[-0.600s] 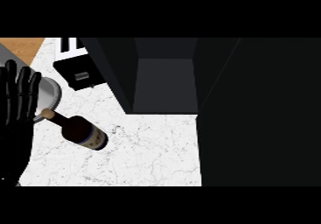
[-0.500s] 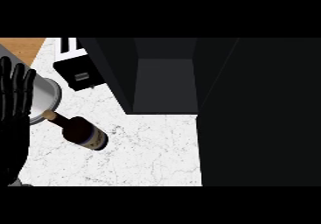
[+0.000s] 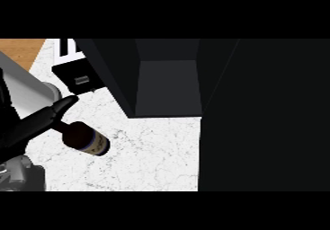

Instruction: Pick up the wine, place it into the cabinet and close the cabinet

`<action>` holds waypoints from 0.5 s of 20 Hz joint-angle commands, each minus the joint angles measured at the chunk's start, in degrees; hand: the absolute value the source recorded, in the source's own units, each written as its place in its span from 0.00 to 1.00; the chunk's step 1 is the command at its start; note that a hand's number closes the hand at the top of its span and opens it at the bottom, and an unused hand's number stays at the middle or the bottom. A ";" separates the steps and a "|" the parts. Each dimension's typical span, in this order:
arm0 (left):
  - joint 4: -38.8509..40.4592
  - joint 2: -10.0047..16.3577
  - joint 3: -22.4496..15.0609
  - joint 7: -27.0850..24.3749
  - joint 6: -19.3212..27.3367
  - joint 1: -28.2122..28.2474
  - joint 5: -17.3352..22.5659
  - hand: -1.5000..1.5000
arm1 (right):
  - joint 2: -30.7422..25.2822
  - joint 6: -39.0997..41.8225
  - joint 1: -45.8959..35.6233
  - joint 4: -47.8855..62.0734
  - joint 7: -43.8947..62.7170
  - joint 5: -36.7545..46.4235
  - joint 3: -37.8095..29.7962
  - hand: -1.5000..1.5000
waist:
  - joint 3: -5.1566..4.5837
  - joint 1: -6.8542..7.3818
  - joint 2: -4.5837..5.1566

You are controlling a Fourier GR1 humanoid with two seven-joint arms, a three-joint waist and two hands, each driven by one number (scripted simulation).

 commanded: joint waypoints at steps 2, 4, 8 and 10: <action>5.72 -1.06 -4.72 6.47 13.31 -10.10 -5.38 0.00 | -3.45 4.14 -0.13 -2.06 5.07 -7.58 -2.72 0.00 | 0.10 0.20 -0.02; 6.88 -1.07 -5.96 4.46 15.14 -8.63 -4.26 0.00 | -2.54 2.15 1.37 -8.04 9.73 -8.39 -1.87 0.00 | 0.04 0.50 -0.11; 6.66 -1.09 -6.59 10.61 17.02 -11.69 -8.60 0.00 | -1.40 2.75 2.41 -7.59 8.79 -7.31 -2.96 0.00 | 0.06 0.89 -0.15; 12.04 -1.09 -7.91 7.74 18.84 -14.43 -7.09 0.00 | -3.57 5.54 1.66 -7.36 9.82 -11.42 -6.00 0.00 | 0.06 0.71 -0.08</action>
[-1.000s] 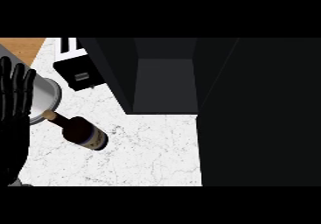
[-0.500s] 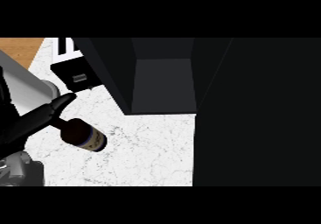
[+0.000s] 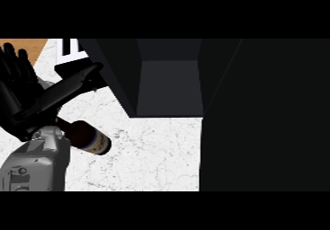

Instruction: Pick up the wine, place it into the cabinet and close the cabinet

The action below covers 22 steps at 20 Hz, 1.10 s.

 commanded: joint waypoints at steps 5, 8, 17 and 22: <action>2.38 -0.26 -7.70 4.08 8.46 -3.30 -4.86 0.00 | 0.44 1.02 0.93 -4.30 5.15 -1.39 -1.09 0.00 | 0.01 0.17 -0.04; -2.43 -0.26 -6.77 1.75 4.97 3.62 -2.98 0.00 | 1.91 2.75 1.62 -2.50 2.82 -1.04 -1.86 0.00 | 0.00 0.38 -0.04; 0.72 1.60 -4.49 4.20 6.12 -0.73 -3.48 0.00 | 0.60 2.99 -3.12 -1.62 7.10 -6.42 -7.09 0.00 | 0.00 0.36 0.01; -5.99 -0.26 -9.72 12.20 8.88 5.52 -13.17 0.00 | 2.89 0.18 -4.03 -4.82 9.61 -0.73 -2.06 0.00 | 0.01 0.61 -0.07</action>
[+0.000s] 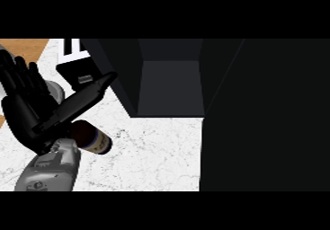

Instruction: Pick up the wine, place it into the cabinet and close the cabinet

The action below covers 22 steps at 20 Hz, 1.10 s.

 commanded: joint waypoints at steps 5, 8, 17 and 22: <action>-2.76 -0.18 -2.08 -0.50 2.67 7.97 -1.24 0.00 | -0.49 1.05 -1.05 -1.25 1.91 -2.10 -3.52 0.00 | -0.02 0.00 0.05; -4.33 -0.18 -3.99 3.18 4.63 8.98 -5.29 0.00 | -0.80 1.36 -2.65 -0.92 2.96 -2.91 -4.00 0.00 | -0.01 0.03 0.04; -8.74 0.89 -4.01 -7.51 2.99 23.08 3.83 0.00 | 1.32 1.94 -1.33 -1.13 1.66 -0.27 -2.59 0.00 | -0.04 0.18 0.05; -2.92 0.38 -0.16 -13.46 3.01 22.33 11.83 0.00 | 2.13 1.05 -4.17 0.51 2.33 1.30 -1.62 0.00 | -0.05 0.13 0.09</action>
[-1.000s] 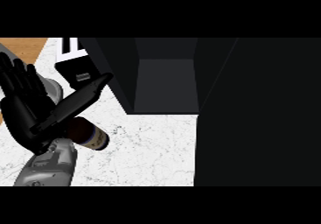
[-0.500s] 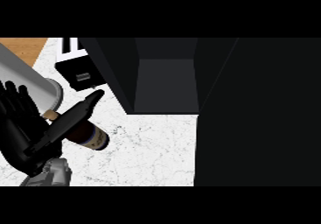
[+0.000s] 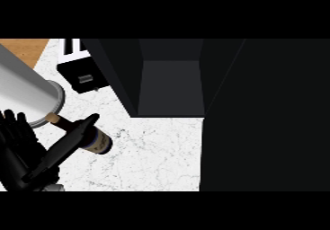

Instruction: Pick up the wine, place it into the cabinet and close the cabinet

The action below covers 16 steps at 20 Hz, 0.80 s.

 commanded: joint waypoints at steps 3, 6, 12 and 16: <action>1.23 -0.95 0.56 -8.86 -1.70 5.71 8.85 0.00 | -0.70 -0.06 -2.92 1.22 1.42 -1.64 -1.81 0.00 | 0.00 0.09 0.01; 7.54 -0.96 -1.46 -14.52 2.86 3.99 12.05 0.00 | 0.99 1.85 0.89 0.43 -1.85 0.49 0.80 0.00 | 0.00 -0.14 0.03; 8.88 -0.97 -1.23 -23.36 -1.19 11.01 20.18 0.00 | 2.89 -2.62 -1.61 -3.07 4.03 4.19 4.93 0.00 | -0.03 0.12 -0.01; 13.35 -0.98 1.78 -28.69 -5.27 10.45 24.33 0.00 | 2.64 1.88 5.21 -5.35 0.41 1.86 3.08 0.00 | 0.00 -0.12 -0.03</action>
